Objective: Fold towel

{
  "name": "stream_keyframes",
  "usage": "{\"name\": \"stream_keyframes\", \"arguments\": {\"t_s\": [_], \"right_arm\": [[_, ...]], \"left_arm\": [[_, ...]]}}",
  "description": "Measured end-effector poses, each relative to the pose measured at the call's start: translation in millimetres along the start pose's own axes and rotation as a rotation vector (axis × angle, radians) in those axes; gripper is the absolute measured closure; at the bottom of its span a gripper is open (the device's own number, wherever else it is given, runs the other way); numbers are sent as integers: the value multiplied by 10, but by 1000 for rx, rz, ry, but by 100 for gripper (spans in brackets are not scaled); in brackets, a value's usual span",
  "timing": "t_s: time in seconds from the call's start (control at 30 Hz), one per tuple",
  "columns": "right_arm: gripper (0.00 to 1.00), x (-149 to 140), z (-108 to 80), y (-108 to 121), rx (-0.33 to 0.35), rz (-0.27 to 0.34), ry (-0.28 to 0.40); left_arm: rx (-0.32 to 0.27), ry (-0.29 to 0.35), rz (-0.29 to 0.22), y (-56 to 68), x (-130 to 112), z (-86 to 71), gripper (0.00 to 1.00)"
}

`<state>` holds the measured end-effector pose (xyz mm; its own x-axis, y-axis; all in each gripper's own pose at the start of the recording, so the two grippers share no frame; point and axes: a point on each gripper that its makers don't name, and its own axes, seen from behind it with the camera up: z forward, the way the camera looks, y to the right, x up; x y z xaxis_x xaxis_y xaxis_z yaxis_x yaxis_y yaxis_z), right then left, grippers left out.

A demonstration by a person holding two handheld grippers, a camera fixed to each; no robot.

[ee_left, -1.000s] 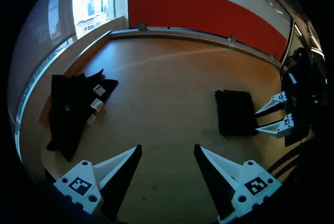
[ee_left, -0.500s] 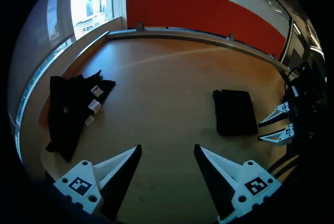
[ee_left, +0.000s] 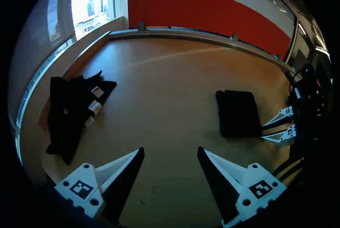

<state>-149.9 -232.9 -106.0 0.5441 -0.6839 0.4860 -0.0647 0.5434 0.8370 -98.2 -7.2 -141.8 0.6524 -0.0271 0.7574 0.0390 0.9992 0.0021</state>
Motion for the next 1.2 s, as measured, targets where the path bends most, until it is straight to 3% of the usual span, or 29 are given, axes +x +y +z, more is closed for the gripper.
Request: {"name": "stream_keyframes", "arguments": {"t_s": [0.2,0.5,0.6,0.9,1.2], "right_arm": [[59,-1,16,-8,-19,15,2],[88,-5,-2,49,-49,58,13],[93,5,-9,54,-51,63,22],[95,119,-88,102,-57,47,50],[96,503,-354,256,-82,17,108]], "left_arm": [[0,0,1,5,0,4,7],[-1,1,2,3,11,15,7],[-1,0,4,0,9,16,7],[-6,3,7,2,24,30,7],[-17,17,17,33,117,35,7]]}}
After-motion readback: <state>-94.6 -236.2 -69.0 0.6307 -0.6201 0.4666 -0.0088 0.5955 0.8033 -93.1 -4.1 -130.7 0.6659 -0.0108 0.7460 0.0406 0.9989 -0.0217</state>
